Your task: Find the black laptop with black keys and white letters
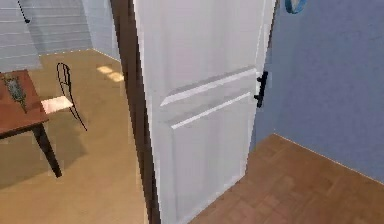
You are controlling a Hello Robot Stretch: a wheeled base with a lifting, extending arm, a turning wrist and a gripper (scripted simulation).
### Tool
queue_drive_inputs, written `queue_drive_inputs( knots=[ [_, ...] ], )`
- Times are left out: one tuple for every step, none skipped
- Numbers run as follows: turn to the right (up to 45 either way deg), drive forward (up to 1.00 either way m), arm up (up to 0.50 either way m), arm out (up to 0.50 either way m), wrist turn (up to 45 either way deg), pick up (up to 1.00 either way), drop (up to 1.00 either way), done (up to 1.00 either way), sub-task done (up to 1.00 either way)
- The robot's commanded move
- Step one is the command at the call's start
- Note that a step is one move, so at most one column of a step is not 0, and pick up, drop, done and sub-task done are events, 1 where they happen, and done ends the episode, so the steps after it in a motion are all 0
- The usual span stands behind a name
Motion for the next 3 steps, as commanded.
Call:
queue_drive_inputs(
  knots=[
    [-6.0,0.00,0.00,0.00,0.0,0.00,0.00,0.00,0.00],
    [0.0,0.50,0.00,0.00,0.0,0.00,0.00,0.00,0.00],
    [45.0,0.00,0.00,0.00,0.0,0.00,0.00,0.00,0.00]
  ],
)
